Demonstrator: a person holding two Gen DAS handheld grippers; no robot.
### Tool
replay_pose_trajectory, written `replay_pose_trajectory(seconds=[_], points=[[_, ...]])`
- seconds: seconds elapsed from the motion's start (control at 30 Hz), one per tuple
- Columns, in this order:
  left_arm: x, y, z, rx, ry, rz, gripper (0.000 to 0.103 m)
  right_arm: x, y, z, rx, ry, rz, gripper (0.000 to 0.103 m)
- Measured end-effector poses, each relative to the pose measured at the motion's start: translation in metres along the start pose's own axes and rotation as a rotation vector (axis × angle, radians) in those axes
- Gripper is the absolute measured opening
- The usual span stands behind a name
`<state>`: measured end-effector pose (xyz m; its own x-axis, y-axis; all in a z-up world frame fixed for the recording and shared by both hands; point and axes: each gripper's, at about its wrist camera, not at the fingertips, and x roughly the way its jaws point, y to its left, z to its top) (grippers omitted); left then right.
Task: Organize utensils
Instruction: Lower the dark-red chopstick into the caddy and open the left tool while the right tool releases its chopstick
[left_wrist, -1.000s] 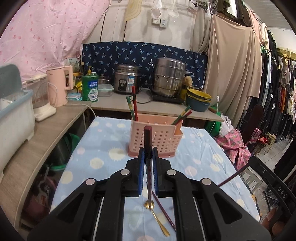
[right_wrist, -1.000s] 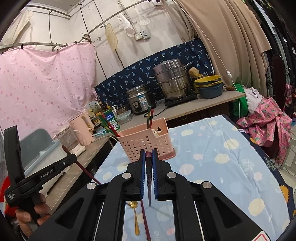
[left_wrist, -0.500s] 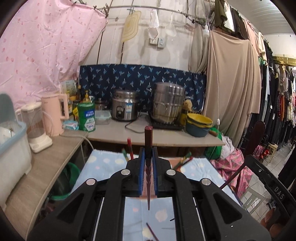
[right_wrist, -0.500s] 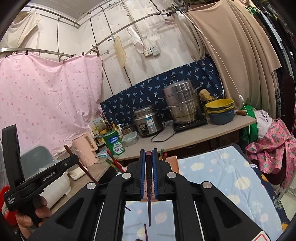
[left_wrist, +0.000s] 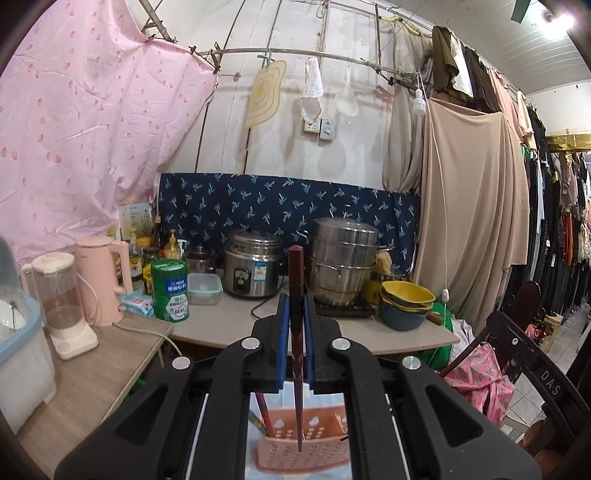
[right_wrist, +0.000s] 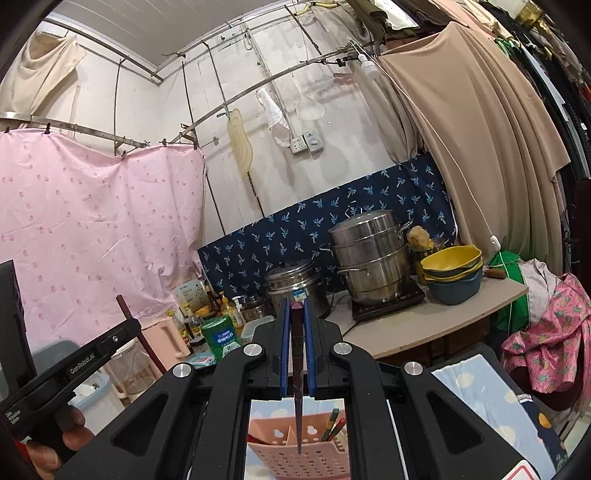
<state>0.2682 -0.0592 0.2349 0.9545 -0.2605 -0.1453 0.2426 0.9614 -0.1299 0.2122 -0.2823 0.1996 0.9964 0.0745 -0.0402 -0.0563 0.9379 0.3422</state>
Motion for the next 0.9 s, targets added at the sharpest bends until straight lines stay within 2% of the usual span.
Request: replay_pose_trajectory(seconds=[0.2, 0.43, 0.63, 0.9], points=[[0.032, 0.004, -0.008, -0.003, 0.021, 0.018, 0.007, 0.032, -0.001, -0.002, 0.004, 0.003, -0.015, 0.008], [0.064, 0.013, -0.035, -0.026, 0.102, 0.023, 0.007, 0.059, -0.007, -0.024, -0.001, 0.066, -0.024, 0.008], [0.076, 0.013, -0.052, -0.021, 0.151, 0.024, 0.007, 0.07, -0.007, -0.047, -0.017, 0.123, -0.023, 0.008], [0.077, 0.012, -0.066, -0.017, 0.178, 0.016, 0.008, 0.075, -0.005, -0.072, -0.031, 0.176, -0.025, 0.008]])
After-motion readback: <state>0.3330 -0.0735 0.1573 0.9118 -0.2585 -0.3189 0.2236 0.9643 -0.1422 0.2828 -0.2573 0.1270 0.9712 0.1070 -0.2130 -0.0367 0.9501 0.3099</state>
